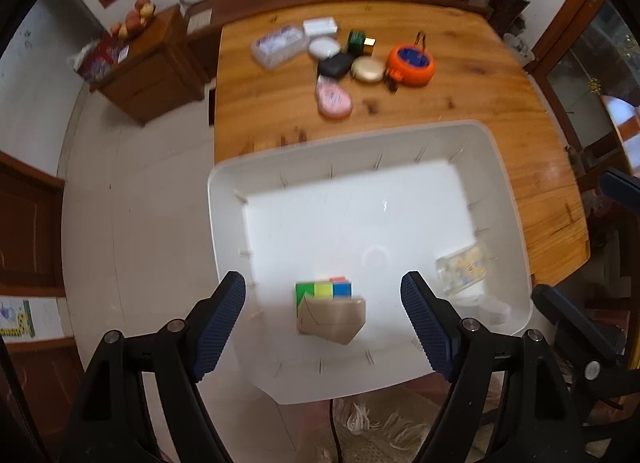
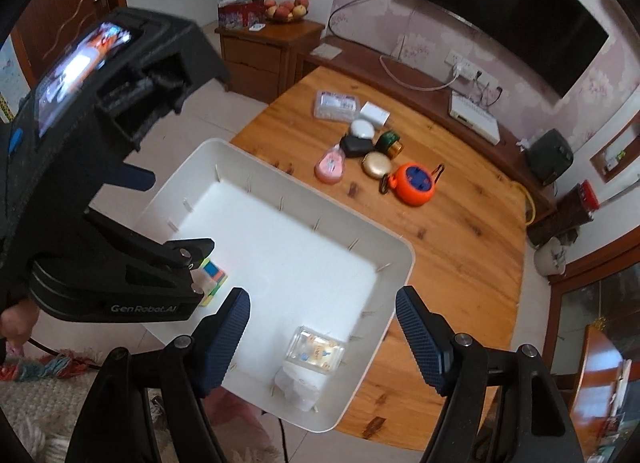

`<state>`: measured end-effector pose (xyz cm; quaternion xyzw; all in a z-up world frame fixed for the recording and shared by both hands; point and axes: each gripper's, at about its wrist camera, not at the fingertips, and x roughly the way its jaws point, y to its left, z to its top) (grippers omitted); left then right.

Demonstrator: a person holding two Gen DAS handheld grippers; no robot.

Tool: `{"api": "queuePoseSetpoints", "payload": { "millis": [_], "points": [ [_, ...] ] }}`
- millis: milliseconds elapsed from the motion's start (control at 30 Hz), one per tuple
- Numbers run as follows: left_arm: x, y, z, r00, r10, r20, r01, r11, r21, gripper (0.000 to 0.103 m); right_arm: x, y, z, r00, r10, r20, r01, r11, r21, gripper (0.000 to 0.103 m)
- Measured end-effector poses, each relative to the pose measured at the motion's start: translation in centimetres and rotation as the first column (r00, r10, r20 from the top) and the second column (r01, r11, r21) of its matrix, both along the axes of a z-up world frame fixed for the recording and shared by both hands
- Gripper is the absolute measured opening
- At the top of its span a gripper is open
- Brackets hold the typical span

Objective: Organize rigid objects
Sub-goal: 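Lower the beige case beside the cube while the right tool releases the foam piece near the cup, then reach the left tool to the clear box while the right tool reaches the orange reel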

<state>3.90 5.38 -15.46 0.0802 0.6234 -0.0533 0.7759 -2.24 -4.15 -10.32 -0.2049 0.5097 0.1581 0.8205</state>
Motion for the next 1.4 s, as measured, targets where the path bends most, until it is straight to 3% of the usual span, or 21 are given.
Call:
{"api": "queuePoseSetpoints", "payload": {
  "millis": [267,400,700,867,1167,1400],
  "points": [
    [1.8,-0.4,4.0,0.995,-0.041,0.088,0.042,0.999,-0.012,0.083,1.3,-0.8,2.6,0.999,-0.014,0.039,0.014,1.000,-0.004,0.076],
    [3.5,-0.1,4.6,0.995,-0.051,0.091,0.052,0.998,-0.017,0.083,2.6,-1.0,3.4,0.998,-0.014,0.067,0.016,0.999,-0.037,0.076],
    [10.3,1.1,4.9,0.990,-0.100,0.103,0.097,0.995,0.027,0.083,7.8,-2.4,4.0,0.995,-0.074,0.070,0.076,0.997,-0.027,0.076],
    [15.7,1.5,3.1,0.986,-0.151,0.075,0.146,0.987,0.070,0.083,13.0,-4.4,3.1,0.979,-0.199,0.044,0.197,0.979,0.046,0.076],
    [24.8,1.7,-3.0,0.963,-0.270,-0.015,0.269,0.955,0.128,0.083,21.7,-8.1,-1.1,0.909,-0.409,-0.080,0.416,0.898,0.141,0.076],
    [30.8,2.0,-9.2,0.944,-0.303,-0.131,0.319,0.939,0.126,0.083,27.5,-10.5,-7.0,0.762,-0.576,-0.296,0.643,0.726,0.244,0.076]
  ]
}}
